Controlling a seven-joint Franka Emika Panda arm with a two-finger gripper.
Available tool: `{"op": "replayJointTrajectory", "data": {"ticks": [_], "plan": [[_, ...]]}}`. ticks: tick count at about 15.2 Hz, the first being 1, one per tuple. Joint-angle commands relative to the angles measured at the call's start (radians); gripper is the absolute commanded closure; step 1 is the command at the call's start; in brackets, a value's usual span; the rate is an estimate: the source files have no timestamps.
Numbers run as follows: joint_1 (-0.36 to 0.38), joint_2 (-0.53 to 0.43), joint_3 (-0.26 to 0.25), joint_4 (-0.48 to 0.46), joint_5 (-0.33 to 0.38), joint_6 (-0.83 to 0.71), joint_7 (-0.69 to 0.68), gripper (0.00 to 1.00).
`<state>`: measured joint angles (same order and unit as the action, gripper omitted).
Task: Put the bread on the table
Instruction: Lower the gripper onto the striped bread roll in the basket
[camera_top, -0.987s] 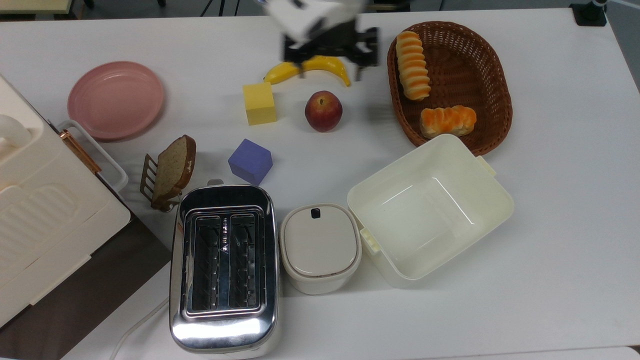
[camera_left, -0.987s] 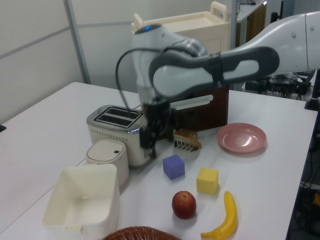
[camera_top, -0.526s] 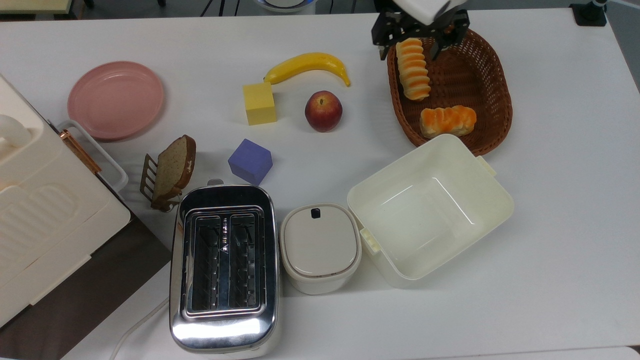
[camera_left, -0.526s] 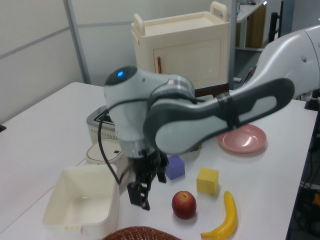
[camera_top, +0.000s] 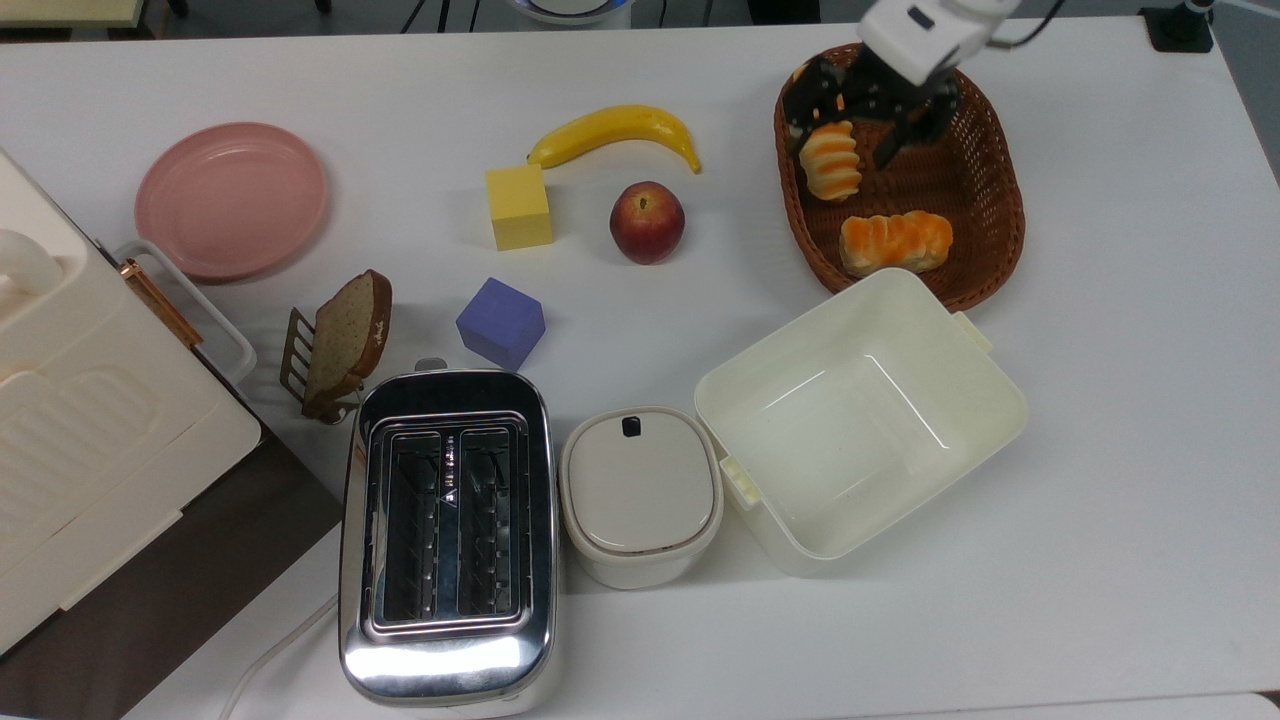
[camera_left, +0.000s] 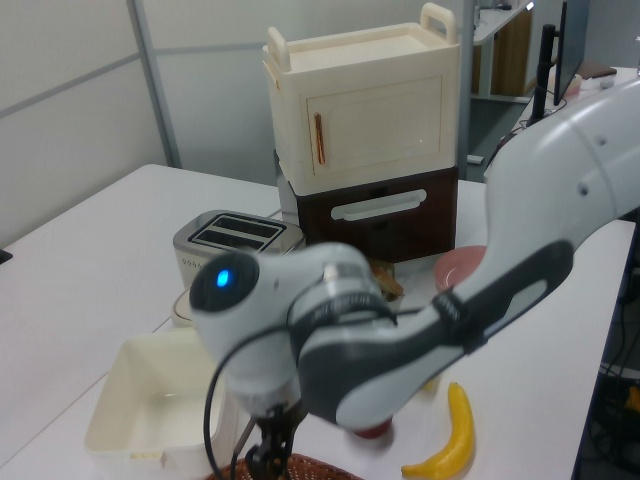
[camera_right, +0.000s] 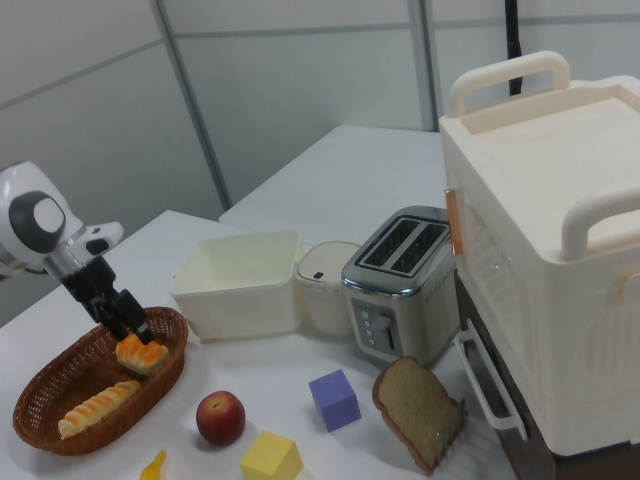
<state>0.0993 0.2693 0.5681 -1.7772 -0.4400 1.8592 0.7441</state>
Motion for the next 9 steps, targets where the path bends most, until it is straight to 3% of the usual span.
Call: {"op": "replayJointTrajectory", "data": {"ticks": [1,9], "plan": [[0.036,0.071,0.013,0.002,-0.135,0.028,0.112,0.00],[0.037,0.035,0.015,0.001,-0.146,-0.032,0.165,0.00]]}}
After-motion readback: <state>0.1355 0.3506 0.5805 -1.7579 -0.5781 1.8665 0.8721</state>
